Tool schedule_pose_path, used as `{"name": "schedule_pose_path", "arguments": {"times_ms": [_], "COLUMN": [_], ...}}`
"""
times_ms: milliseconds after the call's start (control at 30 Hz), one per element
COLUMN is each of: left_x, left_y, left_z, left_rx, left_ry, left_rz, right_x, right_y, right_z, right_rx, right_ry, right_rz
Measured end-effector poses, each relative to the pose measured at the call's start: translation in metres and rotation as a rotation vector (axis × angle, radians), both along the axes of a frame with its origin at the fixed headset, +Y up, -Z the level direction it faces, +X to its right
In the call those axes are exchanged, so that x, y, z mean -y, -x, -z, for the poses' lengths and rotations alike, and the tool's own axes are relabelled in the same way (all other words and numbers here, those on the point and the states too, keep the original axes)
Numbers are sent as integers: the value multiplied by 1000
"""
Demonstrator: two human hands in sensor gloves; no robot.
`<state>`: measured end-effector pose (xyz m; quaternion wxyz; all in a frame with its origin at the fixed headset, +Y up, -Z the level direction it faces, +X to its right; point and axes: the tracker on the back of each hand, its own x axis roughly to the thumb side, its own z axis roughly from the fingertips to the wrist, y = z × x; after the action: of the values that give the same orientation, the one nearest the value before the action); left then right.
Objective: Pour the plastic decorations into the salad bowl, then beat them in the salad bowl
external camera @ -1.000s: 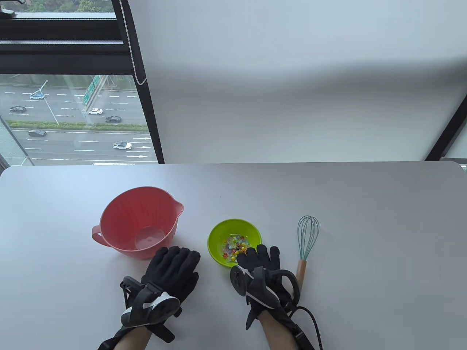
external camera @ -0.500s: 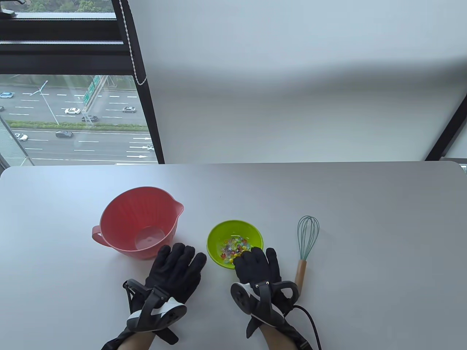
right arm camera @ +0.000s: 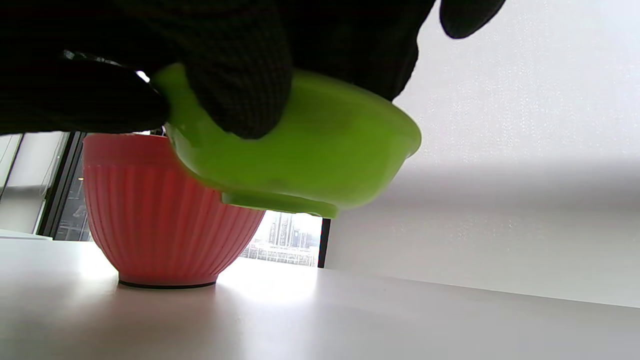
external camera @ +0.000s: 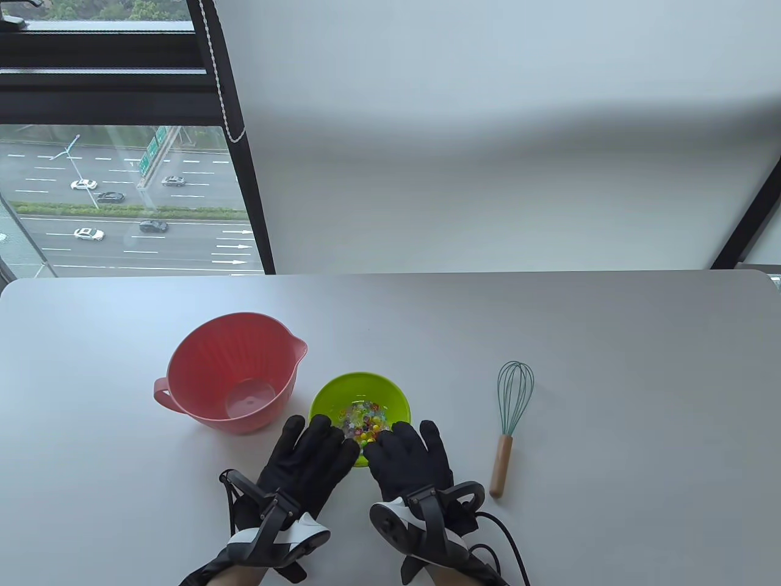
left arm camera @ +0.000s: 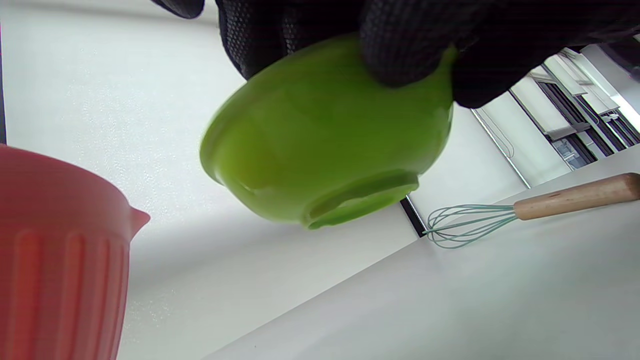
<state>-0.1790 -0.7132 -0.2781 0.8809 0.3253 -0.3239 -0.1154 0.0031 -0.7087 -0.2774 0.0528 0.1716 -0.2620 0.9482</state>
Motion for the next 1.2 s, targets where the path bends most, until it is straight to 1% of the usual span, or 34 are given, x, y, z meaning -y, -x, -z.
{"name": "schedule_pose_path", "arguments": {"times_ms": [100,233,300,333,400,433,533,700,900,967,1067,1200], "left_x": [-1,-5,-10,-13,-19,-21,-33,-53,-74,-78,-78,-72], "left_y": [-1,2,6,8,12,13,19,31,60,73,89,110], "left_z": [-3,-3,-4,-4,-3,-3,-2,4,24,34,47,62], "left_rx": [-2,-16,-27,-34,-51,-56,-78,-136,-243,-271,-304,-315], "left_ry": [-58,-82,-94,-102,-114,-120,-139,-150,-108,-72,5,166], "left_rz": [14,5,-14,-23,-27,-27,-60,-129,-234,-313,-440,-675], "right_x": [0,2,5,9,16,17,22,23,24,24,24,25], "right_y": [-2,-15,-30,-39,-52,-56,-63,-59,-53,-53,-52,-51], "right_z": [3,10,15,19,25,26,31,30,30,30,30,30], "right_rx": [-6,19,-5,-17,-20,-10,46,33,21,19,16,14], "right_ry": [57,114,202,266,342,355,350,351,362,365,369,368], "right_rz": [11,-2,90,198,333,343,289,292,275,272,276,275]}}
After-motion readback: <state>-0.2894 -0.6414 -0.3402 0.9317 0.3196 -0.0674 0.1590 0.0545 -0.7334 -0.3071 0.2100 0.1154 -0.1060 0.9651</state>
